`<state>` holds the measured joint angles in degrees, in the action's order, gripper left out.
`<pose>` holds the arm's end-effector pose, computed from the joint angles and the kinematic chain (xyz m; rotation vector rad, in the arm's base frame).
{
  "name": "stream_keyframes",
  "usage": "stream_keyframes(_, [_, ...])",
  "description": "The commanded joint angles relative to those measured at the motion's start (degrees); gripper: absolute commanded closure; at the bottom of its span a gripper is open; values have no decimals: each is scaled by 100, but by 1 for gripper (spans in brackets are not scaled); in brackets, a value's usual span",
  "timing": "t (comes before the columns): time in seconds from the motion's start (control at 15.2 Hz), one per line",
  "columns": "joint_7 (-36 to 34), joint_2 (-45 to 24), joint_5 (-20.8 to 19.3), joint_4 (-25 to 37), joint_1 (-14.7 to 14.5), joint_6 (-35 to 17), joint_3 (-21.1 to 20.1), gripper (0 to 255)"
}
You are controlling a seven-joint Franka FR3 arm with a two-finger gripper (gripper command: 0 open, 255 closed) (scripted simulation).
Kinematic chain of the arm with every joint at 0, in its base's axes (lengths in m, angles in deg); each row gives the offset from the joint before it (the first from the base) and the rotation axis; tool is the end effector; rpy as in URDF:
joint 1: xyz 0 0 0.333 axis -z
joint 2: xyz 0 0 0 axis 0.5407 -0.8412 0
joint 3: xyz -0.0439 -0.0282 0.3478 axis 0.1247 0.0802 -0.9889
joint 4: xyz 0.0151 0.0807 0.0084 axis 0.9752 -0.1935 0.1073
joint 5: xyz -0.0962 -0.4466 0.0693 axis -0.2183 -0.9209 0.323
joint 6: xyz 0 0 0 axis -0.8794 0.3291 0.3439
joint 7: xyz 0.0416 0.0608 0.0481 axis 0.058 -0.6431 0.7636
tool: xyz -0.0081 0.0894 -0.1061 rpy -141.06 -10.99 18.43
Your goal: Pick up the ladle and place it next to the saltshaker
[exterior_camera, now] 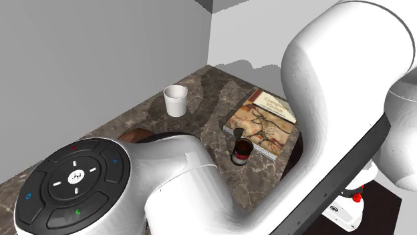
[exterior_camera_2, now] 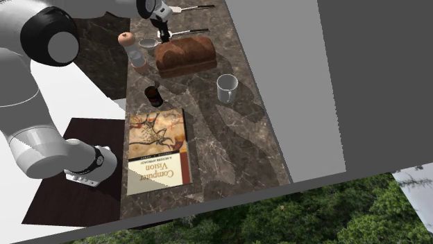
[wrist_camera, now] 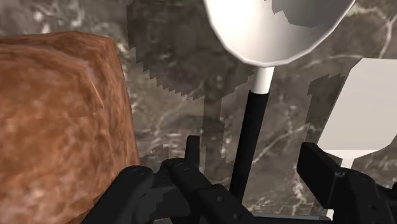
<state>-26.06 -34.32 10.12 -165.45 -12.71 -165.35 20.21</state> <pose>0.2733 0.6938 0.3115 -3.0064 -0.3320 -0.1561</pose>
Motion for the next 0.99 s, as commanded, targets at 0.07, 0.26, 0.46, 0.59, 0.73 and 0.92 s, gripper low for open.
stream_keyframes(0.07, [-11, -32, -7, 4, -7, 14, 11, 0])
stream_keyframes(0.26, [48, 107, 71, -15, 44, 122, -32, 0])
stream_keyframes(0.46, [167, 429, 269, 73, 120, 498, -136, 0])
stream_keyframes(0.59, [168, 430, 269, 73, 119, 498, -135, 0])
stream_keyframes(0.73, [168, 429, 269, 73, 119, 498, -135, 0])
stream_keyframes(0.92, [168, 429, 269, 73, 119, 498, -135, 0])
